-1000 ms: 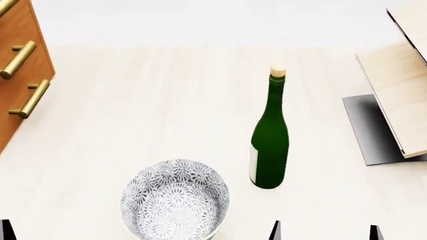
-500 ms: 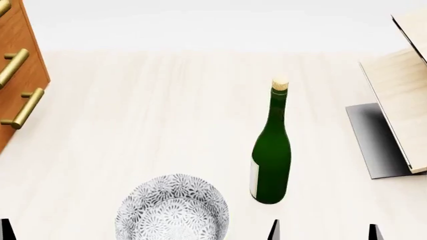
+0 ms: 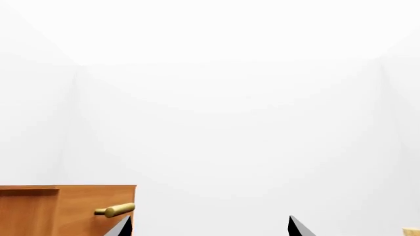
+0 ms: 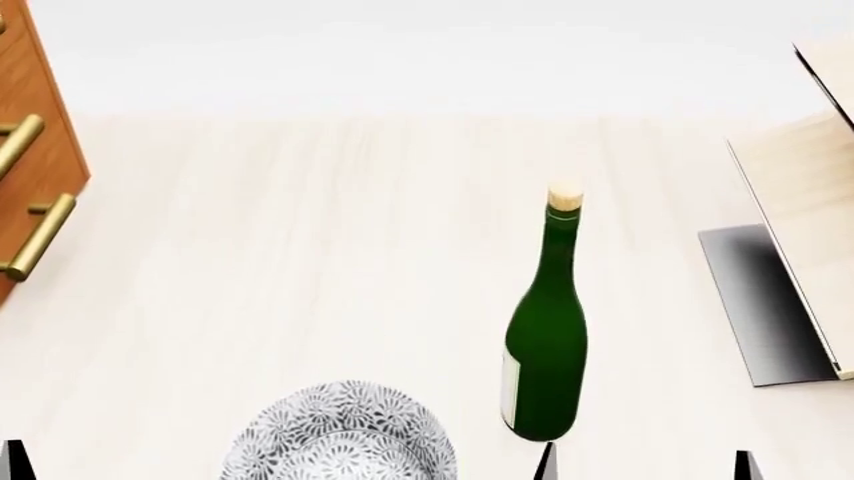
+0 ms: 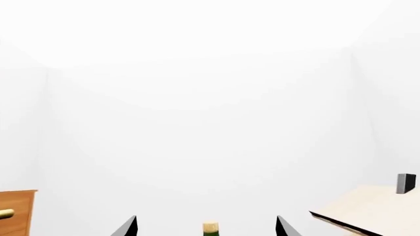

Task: Put the wine bottle on the wine rack.

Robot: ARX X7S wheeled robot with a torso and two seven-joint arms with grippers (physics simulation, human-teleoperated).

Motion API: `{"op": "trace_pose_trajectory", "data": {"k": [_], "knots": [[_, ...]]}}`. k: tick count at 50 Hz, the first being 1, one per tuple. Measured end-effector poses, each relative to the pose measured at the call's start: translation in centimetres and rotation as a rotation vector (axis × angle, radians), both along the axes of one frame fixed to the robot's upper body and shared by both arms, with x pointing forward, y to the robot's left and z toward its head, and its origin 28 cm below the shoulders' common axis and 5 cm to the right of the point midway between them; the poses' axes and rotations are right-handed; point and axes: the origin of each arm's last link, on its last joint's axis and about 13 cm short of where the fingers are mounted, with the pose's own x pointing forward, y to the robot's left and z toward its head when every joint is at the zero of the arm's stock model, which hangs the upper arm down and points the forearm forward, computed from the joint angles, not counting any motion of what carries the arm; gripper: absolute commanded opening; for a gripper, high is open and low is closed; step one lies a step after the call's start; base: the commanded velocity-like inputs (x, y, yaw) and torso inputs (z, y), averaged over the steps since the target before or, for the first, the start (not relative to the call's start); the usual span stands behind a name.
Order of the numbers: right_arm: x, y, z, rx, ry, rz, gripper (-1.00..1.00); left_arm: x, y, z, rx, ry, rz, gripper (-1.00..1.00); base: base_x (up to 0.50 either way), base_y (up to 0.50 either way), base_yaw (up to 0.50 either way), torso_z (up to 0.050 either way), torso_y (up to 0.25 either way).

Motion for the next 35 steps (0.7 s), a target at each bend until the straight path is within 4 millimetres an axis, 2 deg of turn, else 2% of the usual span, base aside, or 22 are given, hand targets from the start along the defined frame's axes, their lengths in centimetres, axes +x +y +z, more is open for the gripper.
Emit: {"op": "trace_pose_trajectory", "data": {"k": [35], "knots": [[0.07,-0.01,-0.02,-0.001,0.001,-0.001,1.0,-0.04,-0.06,0.05,0.002,-0.002,-0.002,1.0,0.11,0.0,0.0,0.0,0.0]]}}
